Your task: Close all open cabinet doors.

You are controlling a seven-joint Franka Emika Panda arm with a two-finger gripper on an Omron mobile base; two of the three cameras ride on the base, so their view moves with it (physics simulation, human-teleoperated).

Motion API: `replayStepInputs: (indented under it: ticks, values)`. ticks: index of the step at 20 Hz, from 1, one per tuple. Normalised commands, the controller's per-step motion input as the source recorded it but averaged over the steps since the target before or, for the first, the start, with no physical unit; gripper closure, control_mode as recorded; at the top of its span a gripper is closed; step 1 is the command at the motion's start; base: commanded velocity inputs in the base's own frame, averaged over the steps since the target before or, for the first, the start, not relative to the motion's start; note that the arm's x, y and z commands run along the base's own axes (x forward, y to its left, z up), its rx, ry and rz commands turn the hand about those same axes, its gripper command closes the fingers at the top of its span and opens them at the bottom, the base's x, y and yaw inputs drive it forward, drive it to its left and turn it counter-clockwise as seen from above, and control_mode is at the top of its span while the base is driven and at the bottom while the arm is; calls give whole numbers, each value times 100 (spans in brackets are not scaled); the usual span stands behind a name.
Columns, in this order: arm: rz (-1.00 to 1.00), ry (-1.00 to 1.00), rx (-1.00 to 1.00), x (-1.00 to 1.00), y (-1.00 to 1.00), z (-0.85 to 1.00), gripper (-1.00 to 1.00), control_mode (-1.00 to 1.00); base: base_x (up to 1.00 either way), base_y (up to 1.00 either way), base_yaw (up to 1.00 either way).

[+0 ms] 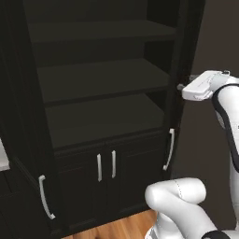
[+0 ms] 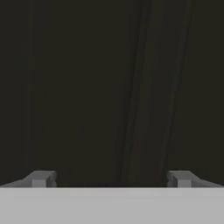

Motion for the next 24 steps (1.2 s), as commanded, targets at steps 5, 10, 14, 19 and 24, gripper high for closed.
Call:
replayStepInputs:
  ticks: [5,10,14,19,24]
  values:
    - [-2,0,0,82,58,0,-100,-100,0,0,0]
    - [-2,0,0,84,45,0,-100,-100,0,0,0]
    - [-2,2,0,79,37,1,-100,-100,0,0,0]
    - [-3,8,0,62,32,16,-100,-100,0,0,0]
    - [-4,10,0,54,29,22,-100,-100,0,0,0]
